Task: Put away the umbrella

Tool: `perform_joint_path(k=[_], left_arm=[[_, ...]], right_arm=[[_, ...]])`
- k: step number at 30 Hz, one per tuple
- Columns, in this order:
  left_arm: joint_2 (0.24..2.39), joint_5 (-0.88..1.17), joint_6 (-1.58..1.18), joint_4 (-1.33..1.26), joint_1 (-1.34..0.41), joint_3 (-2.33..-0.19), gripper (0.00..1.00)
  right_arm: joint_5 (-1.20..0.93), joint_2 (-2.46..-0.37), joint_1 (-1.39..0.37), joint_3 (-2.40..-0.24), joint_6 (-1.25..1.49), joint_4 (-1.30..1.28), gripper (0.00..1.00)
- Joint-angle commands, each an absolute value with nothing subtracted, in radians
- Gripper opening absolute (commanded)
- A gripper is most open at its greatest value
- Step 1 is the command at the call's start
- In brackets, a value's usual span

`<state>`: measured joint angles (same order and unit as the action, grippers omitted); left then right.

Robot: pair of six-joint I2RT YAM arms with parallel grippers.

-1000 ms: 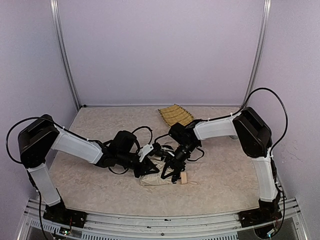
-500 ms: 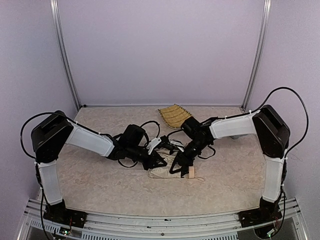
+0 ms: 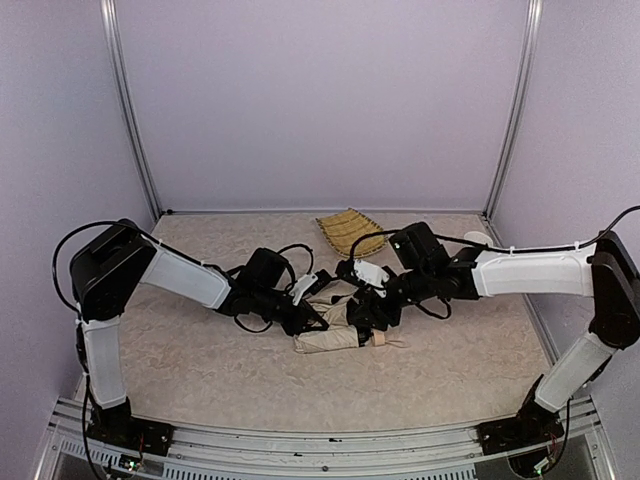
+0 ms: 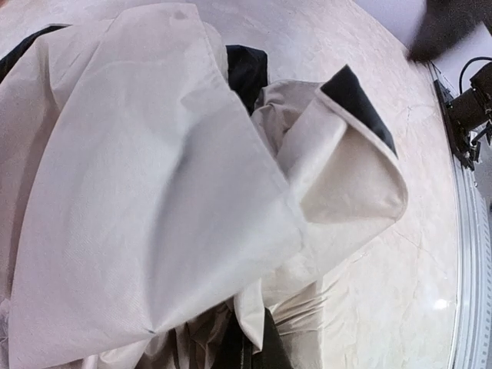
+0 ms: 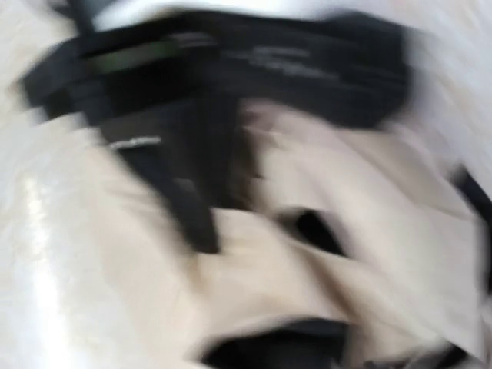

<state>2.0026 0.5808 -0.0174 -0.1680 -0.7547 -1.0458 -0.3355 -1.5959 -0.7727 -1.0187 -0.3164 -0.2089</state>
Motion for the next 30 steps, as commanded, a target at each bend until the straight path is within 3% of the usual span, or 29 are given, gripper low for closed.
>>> perform_joint_path(k=[1, 8, 16, 22, 30], left_arm=[[2.107, 0.485, -0.018, 0.051, -0.729, -1.003, 0.00], [2.110, 0.508, -0.010, 0.050, -0.726, -1.003, 0.00], [2.121, 0.538, 0.017, 0.081, -0.718, -1.014, 0.00], [2.134, 0.566, 0.053, 0.111, -0.716, -1.029, 0.00], [2.118, 0.639, 0.086, 0.107, -0.699, -1.030, 0.00]], right_arm=[[-0.275, -1.569, -0.921, -0.908, -0.553, -0.048, 0.67], [-0.105, -1.697, -1.002, -0.944, -0.754, -0.013, 0.83], [0.033, -1.808, -0.955, -1.003, -0.801, -0.046, 0.87], [0.045, -1.890, -0.923, -1.069, -0.784, -0.146, 0.83], [-0.057, -2.047, -0.887, -1.215, -0.698, -0.441, 0.67]])
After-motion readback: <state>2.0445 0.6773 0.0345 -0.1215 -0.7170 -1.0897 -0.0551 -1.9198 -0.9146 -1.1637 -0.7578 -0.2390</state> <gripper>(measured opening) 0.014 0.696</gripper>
